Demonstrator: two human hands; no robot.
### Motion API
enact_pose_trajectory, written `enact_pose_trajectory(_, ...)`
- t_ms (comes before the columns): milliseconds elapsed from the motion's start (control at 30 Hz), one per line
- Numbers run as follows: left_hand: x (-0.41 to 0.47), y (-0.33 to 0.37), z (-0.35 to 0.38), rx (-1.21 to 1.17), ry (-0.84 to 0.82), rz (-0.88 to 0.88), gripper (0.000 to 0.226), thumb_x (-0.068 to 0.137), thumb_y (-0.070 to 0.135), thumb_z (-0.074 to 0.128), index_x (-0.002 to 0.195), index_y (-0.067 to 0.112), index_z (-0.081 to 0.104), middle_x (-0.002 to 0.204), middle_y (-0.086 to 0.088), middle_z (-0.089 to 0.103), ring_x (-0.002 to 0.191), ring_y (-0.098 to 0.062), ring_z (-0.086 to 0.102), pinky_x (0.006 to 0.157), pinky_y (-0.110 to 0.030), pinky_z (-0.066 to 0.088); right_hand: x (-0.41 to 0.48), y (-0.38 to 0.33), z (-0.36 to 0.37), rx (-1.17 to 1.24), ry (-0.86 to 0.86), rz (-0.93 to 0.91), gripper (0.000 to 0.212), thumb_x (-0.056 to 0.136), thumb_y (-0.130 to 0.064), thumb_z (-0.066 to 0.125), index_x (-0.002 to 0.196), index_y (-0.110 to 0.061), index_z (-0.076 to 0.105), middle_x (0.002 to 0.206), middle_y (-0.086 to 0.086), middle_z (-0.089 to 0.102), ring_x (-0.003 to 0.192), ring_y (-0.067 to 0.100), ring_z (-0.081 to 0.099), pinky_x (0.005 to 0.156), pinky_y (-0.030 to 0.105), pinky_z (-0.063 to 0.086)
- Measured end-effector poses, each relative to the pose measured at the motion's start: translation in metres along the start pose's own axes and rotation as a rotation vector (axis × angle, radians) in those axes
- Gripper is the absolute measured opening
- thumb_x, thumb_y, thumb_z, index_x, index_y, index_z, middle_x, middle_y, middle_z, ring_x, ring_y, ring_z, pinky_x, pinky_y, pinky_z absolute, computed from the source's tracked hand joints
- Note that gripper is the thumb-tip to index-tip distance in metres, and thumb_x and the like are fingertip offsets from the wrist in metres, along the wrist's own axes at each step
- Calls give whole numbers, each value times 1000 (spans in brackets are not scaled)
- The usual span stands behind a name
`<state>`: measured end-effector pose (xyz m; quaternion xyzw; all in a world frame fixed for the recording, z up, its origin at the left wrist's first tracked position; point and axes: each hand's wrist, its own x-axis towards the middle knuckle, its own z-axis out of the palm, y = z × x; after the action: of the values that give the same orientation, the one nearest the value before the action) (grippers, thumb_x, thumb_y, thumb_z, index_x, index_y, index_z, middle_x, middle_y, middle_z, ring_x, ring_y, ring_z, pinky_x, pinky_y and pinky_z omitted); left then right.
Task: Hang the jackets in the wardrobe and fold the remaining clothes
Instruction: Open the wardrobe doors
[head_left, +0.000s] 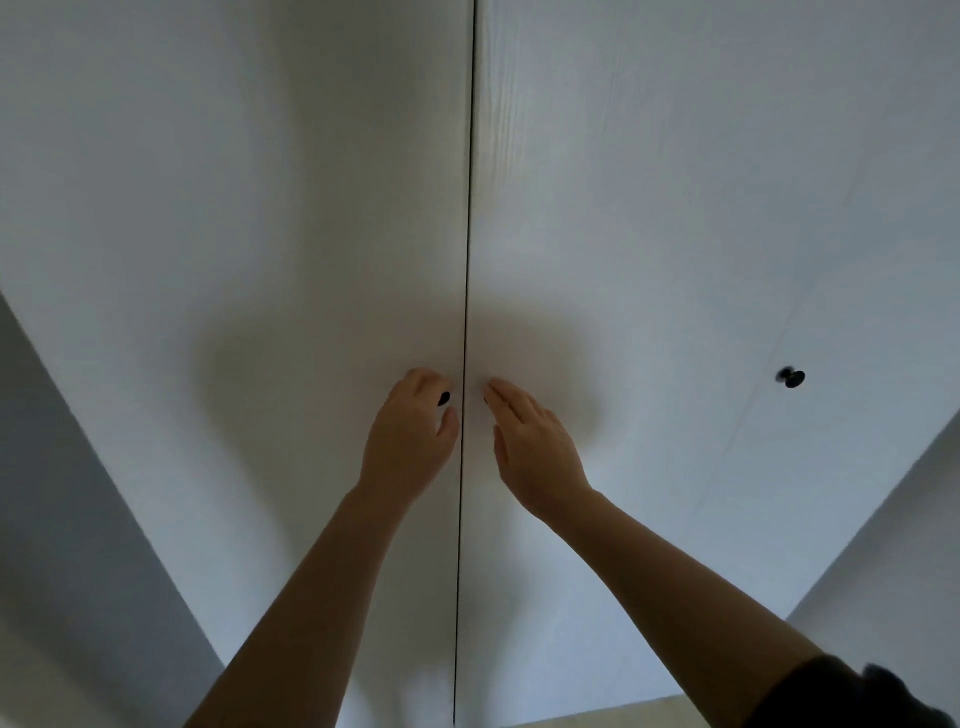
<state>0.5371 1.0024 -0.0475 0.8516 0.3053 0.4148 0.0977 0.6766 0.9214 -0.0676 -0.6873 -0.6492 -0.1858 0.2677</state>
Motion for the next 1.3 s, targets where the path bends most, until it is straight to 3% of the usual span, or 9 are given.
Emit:
enact_pose_trajectory(300, 0, 4, -4, -81, 0, -96, 18, 87, 0, 53, 96, 4, 68, 99, -6, 61, 82, -19, 59, 76, -24, 44, -3, 6, 1, 85, -46, -22, 56, 87, 5, 47, 142, -2, 42, 149, 8, 40, 136, 21, 41, 108, 35, 39)
enact_pose_trajectory(433, -21, 12, -13, -89, 40, -105, 16, 84, -2, 57, 89, 5, 70, 92, -4, 63, 78, -16, 58, 72, -20, 42, -21, 1, 3, 352, -147, 114, 60, 92, -4, 49, 149, -12, 31, 160, -8, 14, 136, 0, 29, 105, 19, 35)
enact_pose_trajectory(533, -41, 17, -25, -122, 59, -90, 12, 82, -1, 61, 85, 9, 67, 89, 1, 62, 74, -8, 56, 69, -9, 40, -33, -16, 8, 626, -321, 289, 49, 95, -11, 52, 142, -15, 44, 148, -1, 43, 130, 10, 45, 100, 17, 39)
enact_pose_trajectory(600, -54, 21, -34, -146, 57, -90, 14, 83, 3, 63, 91, 15, 63, 89, 8, 60, 75, -1, 55, 70, -5, 42, -39, -30, 11, 726, -378, 331, 29, 93, -11, 51, 120, -12, 61, 114, 5, 66, 103, 17, 62, 83, 20, 45)
enact_pose_trajectory(667, -63, 30, -40, -158, 87, -124, 20, 84, 8, 65, 99, 20, 59, 92, 13, 57, 81, 3, 56, 72, -9, 46, -42, -38, 6, 763, -360, 381, 18, 93, -12, 52, 104, -10, 67, 97, 6, 70, 90, 19, 64, 81, 25, 48)
enact_pose_trajectory(767, -70, 45, -48, -74, 212, -194, 36, 83, 17, 70, 114, 11, 54, 111, -1, 53, 84, -5, 52, 72, -20, 49, -49, -44, -2, 781, -365, 385, 17, 92, -16, 60, 106, -13, 68, 98, 0, 70, 89, 11, 64, 89, 24, 49)
enact_pose_trajectory(1000, -70, 77, -59, 141, 269, -357, 101, 78, 47, 72, 152, 16, 9, 157, -12, 15, 143, -31, 22, 107, -38, 32, -70, -64, -14, 851, -375, 376, 22, 88, -16, 67, 109, -11, 69, 103, 3, 71, 94, 15, 66, 90, 25, 51)
enact_pose_trajectory(1133, -74, 83, -69, 203, 283, -493, 114, 75, 56, 71, 152, 21, -6, 159, -14, 6, 142, -37, 24, 107, -45, 35, -91, -84, -19, 858, -376, 324, 19, 87, -18, 68, 105, -12, 72, 93, -2, 72, 83, 7, 64, 74, 8, 45)
enact_pose_trajectory(1300, -101, 71, -100, 206, 226, -458, 115, 75, 55, 71, 150, 26, -11, 159, -13, 9, 131, -39, 43, 98, -44, 44, -110, -111, -24, 811, -502, 208, 17, 90, -21, 64, 91, -5, 69, 80, 6, 68, 70, 14, 61, 70, 25, 49)
